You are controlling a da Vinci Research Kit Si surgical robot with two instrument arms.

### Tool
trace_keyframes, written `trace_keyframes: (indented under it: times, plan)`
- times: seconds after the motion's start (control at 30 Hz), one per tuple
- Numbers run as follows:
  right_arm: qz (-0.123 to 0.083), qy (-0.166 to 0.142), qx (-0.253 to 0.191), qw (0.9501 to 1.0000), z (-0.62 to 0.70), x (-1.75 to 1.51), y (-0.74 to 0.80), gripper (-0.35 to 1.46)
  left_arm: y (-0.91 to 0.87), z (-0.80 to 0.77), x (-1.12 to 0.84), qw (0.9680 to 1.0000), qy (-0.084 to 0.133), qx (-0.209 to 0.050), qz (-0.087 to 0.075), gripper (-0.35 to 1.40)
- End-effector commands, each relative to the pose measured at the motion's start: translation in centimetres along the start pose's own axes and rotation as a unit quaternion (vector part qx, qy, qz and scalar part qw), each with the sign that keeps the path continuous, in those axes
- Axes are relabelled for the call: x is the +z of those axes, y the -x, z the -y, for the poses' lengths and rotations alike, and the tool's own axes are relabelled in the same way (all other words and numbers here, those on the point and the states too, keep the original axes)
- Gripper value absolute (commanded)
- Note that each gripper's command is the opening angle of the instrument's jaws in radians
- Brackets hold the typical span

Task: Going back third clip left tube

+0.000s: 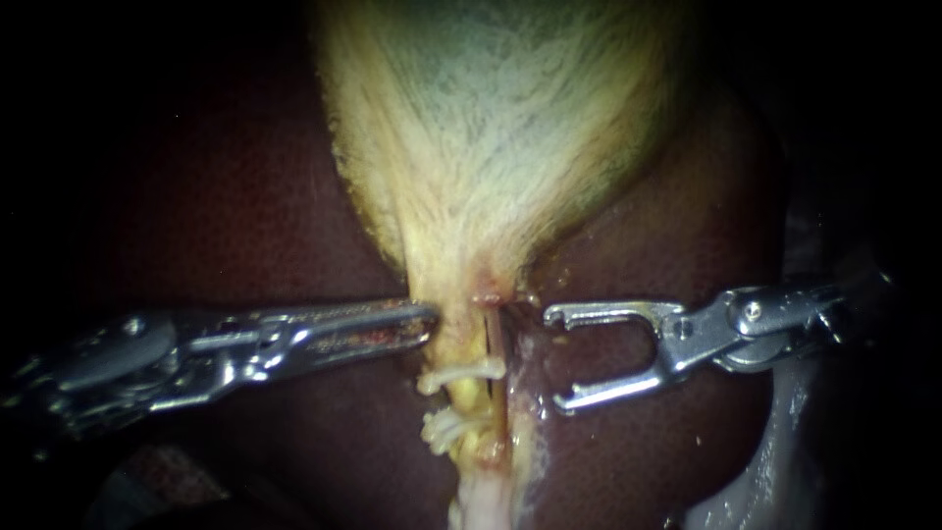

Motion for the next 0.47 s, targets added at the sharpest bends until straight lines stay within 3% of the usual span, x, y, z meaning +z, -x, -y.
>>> trace_keyframes:
  times: [0.03, 0.47]
  plan:
    - [0.000, 0.000, 0.000, 1.0000, 0.00, 0.00, 0.00, 0.57, 0.00, 0.00, 0.00, 1.0000, 0.000, 0.000, 0.000, -0.35]
    - [0.000, 0.000, -0.006, 1.0000, 0.01, -0.01, 0.00, 0.58, 0.00, 0.01, -0.01, 1.0000, -0.001, 0.000, 0.000, -0.35]
